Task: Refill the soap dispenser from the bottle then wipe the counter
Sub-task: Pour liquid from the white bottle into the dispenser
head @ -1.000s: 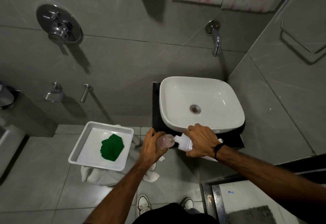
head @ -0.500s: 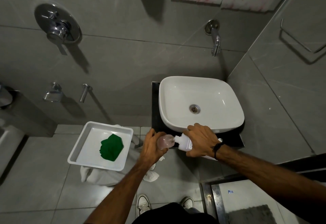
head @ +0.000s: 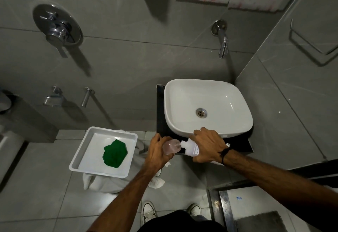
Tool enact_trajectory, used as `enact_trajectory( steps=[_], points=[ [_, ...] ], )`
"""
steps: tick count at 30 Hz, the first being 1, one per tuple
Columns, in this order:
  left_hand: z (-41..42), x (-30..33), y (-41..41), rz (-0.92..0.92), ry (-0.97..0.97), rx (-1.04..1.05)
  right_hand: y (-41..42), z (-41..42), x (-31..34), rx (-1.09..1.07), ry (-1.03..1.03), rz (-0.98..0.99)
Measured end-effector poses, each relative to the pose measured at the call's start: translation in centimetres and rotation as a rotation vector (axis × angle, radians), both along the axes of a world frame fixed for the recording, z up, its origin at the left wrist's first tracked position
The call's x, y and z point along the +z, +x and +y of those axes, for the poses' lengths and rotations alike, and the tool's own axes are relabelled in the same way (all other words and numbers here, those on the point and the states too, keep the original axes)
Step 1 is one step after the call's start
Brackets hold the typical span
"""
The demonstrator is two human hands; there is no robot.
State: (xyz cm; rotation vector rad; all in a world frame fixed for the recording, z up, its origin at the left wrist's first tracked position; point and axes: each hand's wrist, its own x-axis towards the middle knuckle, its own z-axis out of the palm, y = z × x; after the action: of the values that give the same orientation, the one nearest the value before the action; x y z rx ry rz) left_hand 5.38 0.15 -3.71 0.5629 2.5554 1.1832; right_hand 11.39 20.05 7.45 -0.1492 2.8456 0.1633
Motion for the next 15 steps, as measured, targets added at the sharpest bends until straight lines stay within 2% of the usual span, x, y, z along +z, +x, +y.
enact_trajectory(
  steps=[9, 15],
  points=[
    [0.2, -0.3, -0.1, 0.008, 0.016, 0.005, -0.1, 0.6, -1.1, -0.034, -0.022, 0.026],
    [0.5, -0.3, -1.0, 0.004, 0.032, 0.02, 1.1, 1.3, -3.1, -0.198, -0.212, 0.098]
  ],
)
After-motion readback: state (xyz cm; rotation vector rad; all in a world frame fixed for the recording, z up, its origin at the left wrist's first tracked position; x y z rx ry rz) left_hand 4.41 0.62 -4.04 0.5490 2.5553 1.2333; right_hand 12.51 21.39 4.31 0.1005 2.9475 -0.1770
